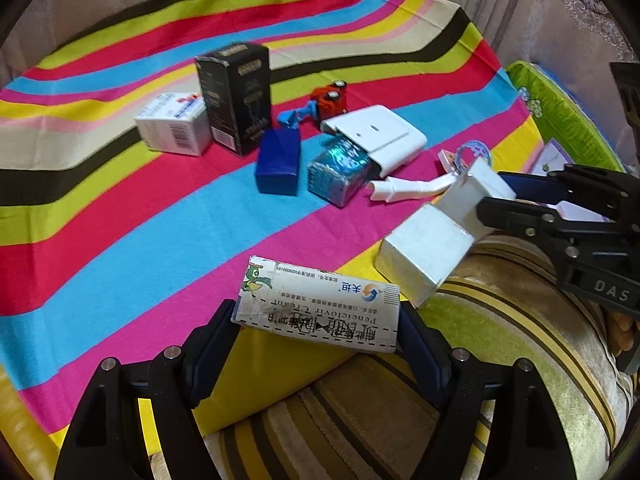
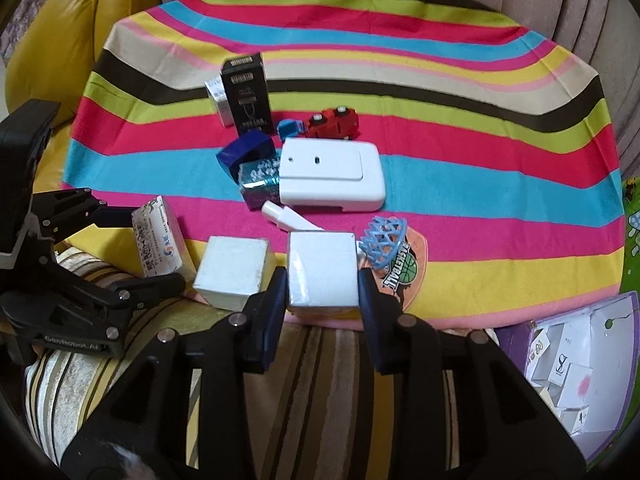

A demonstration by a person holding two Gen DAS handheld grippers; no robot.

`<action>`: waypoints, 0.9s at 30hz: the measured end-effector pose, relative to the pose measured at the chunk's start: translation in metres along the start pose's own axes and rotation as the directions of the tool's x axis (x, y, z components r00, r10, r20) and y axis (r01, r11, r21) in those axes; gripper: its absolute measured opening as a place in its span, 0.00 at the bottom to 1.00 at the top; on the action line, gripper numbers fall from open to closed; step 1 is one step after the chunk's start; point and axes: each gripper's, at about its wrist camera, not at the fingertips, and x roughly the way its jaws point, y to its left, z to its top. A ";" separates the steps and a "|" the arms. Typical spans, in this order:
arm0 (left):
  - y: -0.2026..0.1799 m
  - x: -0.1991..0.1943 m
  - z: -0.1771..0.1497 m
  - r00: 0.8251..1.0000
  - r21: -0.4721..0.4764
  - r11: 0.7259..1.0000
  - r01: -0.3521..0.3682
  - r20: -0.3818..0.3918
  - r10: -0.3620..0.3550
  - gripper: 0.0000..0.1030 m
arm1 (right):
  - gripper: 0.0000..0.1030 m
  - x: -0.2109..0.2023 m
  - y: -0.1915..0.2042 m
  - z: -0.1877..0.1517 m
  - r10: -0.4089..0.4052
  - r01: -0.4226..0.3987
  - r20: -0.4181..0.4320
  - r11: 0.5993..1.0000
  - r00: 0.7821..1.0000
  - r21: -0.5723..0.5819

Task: Organize rigid objects
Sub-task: 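Close right tool on a small white cube box, then carry both held boxes into the purple-rimmed box and open both tools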

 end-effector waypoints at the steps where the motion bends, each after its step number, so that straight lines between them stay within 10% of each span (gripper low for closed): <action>1: -0.003 -0.004 -0.001 1.000 0.004 1.000 -0.017 0.012 0.017 0.76 | 0.38 -0.003 0.000 -0.001 -0.001 0.001 0.014 1.000 1.000 0.001; 13: -0.026 -0.058 -0.006 0.985 -0.001 0.996 -0.093 0.147 0.093 0.76 | 0.38 -0.048 -0.016 -0.015 0.006 -0.010 0.133 0.999 0.991 0.030; 27: -0.127 -0.054 0.017 0.980 0.131 0.989 0.068 0.175 -0.090 0.76 | 0.38 -0.071 -0.091 -0.051 -0.058 0.041 0.092 0.983 0.994 0.179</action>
